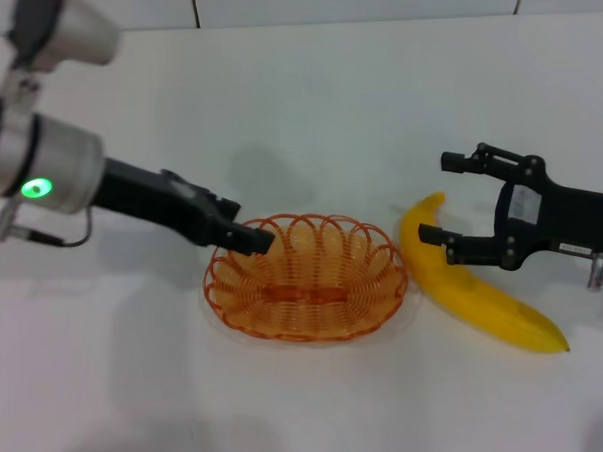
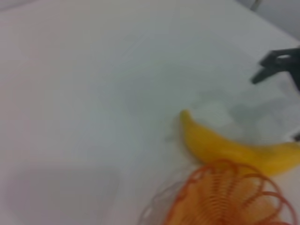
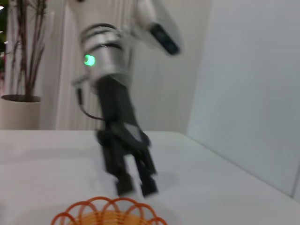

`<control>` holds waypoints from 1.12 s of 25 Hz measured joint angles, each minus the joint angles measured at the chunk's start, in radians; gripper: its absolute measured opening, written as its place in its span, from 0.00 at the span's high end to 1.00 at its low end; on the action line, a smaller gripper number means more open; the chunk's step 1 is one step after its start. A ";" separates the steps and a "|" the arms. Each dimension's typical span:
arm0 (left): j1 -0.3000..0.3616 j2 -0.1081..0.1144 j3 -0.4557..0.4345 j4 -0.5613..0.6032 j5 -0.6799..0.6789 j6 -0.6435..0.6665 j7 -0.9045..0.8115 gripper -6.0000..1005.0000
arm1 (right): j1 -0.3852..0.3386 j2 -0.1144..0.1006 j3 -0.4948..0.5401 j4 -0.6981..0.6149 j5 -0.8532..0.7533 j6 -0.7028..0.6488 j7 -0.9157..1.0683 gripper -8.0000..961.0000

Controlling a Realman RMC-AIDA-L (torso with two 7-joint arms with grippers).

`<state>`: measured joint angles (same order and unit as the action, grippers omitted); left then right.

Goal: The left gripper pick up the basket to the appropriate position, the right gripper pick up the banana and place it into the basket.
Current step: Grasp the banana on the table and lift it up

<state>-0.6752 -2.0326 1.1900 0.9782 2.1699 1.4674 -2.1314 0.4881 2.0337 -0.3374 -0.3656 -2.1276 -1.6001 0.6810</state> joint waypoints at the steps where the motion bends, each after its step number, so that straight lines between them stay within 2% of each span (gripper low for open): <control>1: 0.036 0.000 0.001 0.043 -0.012 0.013 0.008 0.42 | -0.004 0.000 0.010 -0.001 0.000 -0.003 0.000 0.08; 5: 0.291 0.001 -0.016 0.261 -0.070 0.052 0.130 0.24 | -0.025 -0.002 0.053 -0.003 0.000 -0.010 -0.001 0.08; 6: 0.383 0.002 -0.041 0.289 -0.116 0.048 0.250 0.19 | -0.034 -0.002 0.069 -0.003 0.000 -0.010 -0.001 0.08; 7: 0.383 0.002 -0.041 0.289 -0.116 0.048 0.250 0.17 | -0.043 -0.002 0.082 -0.004 0.000 -0.010 -0.001 0.08; 9: 0.460 0.001 -0.068 0.259 -0.196 0.044 0.450 0.14 | -0.059 -0.003 0.103 -0.009 0.000 -0.010 -0.002 0.08; 12: 0.521 0.001 -0.089 0.149 -0.312 0.043 0.716 0.10 | -0.079 -0.002 0.122 -0.016 0.000 -0.011 0.000 0.08; 15: 0.514 0.003 -0.126 0.033 -0.344 0.049 0.841 0.10 | -0.085 -0.002 0.118 -0.028 -0.006 -0.007 0.040 0.08; 18: 0.475 0.014 -0.159 -0.062 -0.334 0.050 0.862 0.10 | -0.083 -0.001 0.108 -0.083 -0.051 -0.007 0.162 0.08; 21: 0.450 0.029 -0.182 -0.109 -0.332 0.050 0.864 0.10 | -0.063 0.000 0.087 -0.174 -0.135 -0.040 0.346 0.08; 23: 0.441 0.035 -0.193 -0.119 -0.332 0.050 0.861 0.10 | -0.042 -0.001 0.044 -0.256 -0.185 -0.081 0.460 0.08; 28: 0.427 0.038 -0.198 -0.120 -0.333 0.051 0.852 0.10 | 0.037 -0.002 -0.139 -0.518 -0.244 -0.212 0.827 0.08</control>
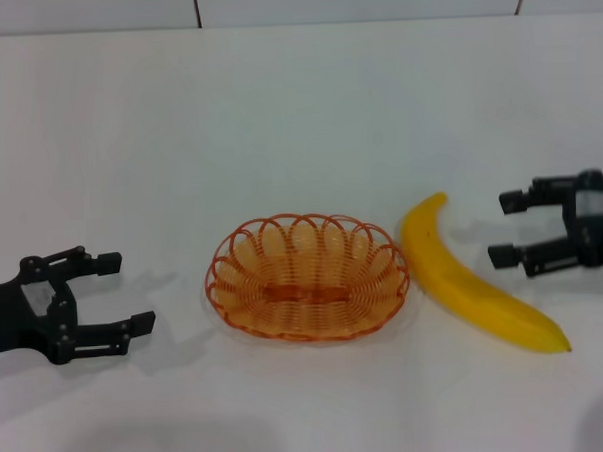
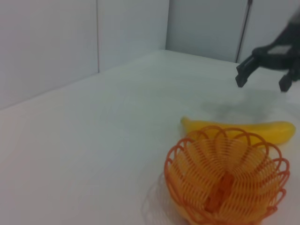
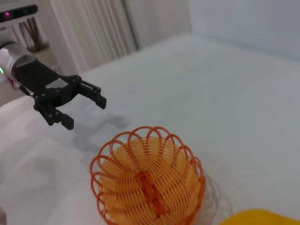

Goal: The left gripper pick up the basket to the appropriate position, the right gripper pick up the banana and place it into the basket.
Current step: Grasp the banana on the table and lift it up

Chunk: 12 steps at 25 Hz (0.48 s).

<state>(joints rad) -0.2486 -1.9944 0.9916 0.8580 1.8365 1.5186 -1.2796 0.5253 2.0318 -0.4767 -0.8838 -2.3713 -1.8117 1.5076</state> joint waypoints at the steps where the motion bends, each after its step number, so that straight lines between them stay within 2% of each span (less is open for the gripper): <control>1: -0.001 0.000 -0.001 -0.001 0.000 0.000 -0.001 0.10 | 0.026 -0.002 -0.028 -0.041 -0.006 -0.009 0.094 0.08; 5: -0.002 0.000 -0.004 -0.003 -0.001 -0.001 -0.003 0.10 | 0.136 -0.007 -0.105 -0.119 -0.068 -0.019 0.390 0.08; 8: -0.012 0.000 -0.015 -0.003 -0.001 -0.001 -0.005 0.10 | 0.190 -0.004 -0.166 -0.120 -0.140 -0.001 0.513 0.09; 12: -0.050 -0.005 -0.015 -0.007 -0.002 0.001 -0.004 0.10 | 0.192 0.003 -0.237 -0.102 -0.201 0.031 0.579 0.09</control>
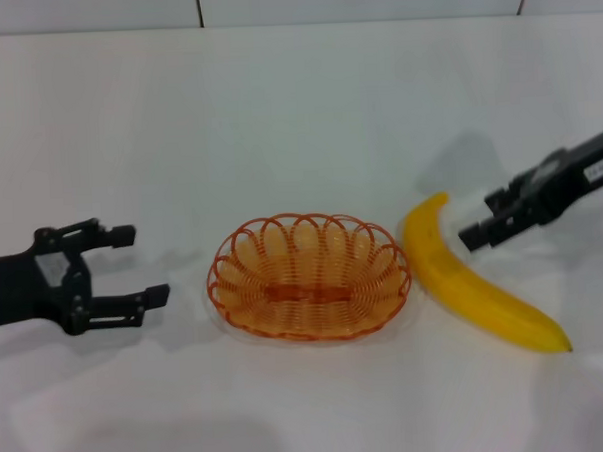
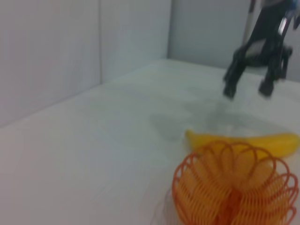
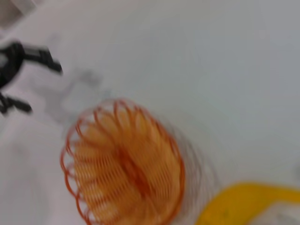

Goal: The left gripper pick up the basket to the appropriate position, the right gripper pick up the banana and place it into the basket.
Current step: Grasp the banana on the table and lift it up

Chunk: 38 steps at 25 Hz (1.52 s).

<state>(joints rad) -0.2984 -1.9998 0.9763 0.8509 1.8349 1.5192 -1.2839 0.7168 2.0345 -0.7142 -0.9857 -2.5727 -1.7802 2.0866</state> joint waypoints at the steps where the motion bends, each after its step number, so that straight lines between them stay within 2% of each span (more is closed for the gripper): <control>1: -0.010 -0.001 0.001 -0.007 -0.001 0.000 0.002 0.10 | -0.005 0.002 -0.013 0.011 -0.006 0.010 0.005 0.09; 9: -0.039 -0.003 0.003 -0.046 -0.004 0.001 0.010 0.10 | -0.010 0.008 -0.104 0.123 -0.021 0.120 0.032 0.10; 23: -0.041 -0.001 0.010 -0.047 -0.002 0.002 0.012 0.10 | 0.009 0.008 -0.145 0.223 -0.020 0.194 0.041 0.11; 38: -0.045 -0.003 0.010 -0.047 -0.005 0.002 0.012 0.10 | 0.024 0.009 -0.159 0.272 -0.007 0.210 0.038 0.13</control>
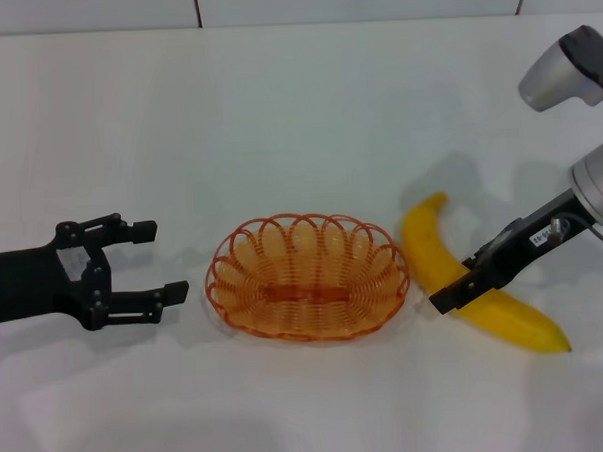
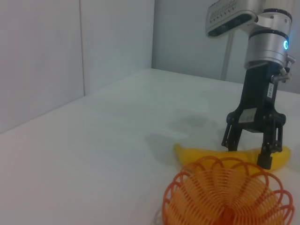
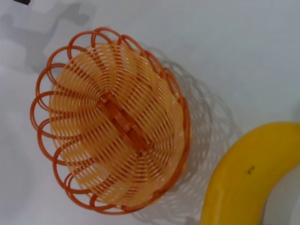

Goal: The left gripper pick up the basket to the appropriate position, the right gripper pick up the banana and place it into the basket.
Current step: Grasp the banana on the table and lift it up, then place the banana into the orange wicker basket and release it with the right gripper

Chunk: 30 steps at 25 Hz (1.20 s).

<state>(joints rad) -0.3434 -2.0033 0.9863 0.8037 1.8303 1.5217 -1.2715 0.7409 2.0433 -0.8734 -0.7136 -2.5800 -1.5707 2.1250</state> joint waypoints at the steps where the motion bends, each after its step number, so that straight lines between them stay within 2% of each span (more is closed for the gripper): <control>1: 0.000 0.000 0.000 0.000 0.000 0.000 0.000 0.10 | 0.000 0.000 -0.002 0.000 0.000 0.001 0.000 0.13; 13: 0.000 0.001 -0.007 0.000 -0.005 0.035 0.000 0.10 | 0.000 0.000 -0.006 -0.010 0.001 0.006 0.005 0.38; 18: 0.006 0.008 -0.008 0.001 -0.007 0.052 0.000 0.10 | -0.008 -0.004 0.000 -0.076 0.002 -0.034 0.025 0.48; 27: 0.019 0.020 -0.009 0.004 0.000 0.074 0.004 0.10 | -0.035 -0.007 0.018 -0.325 0.014 -0.142 0.064 0.47; 30: 0.031 0.029 -0.009 0.000 0.002 0.074 0.020 0.10 | -0.040 -0.003 0.006 -0.419 0.127 -0.220 0.002 0.47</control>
<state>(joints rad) -0.3128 -1.9745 0.9770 0.8038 1.8320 1.5962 -1.2517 0.7007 2.0403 -0.8675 -1.1321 -2.4531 -1.7906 2.1271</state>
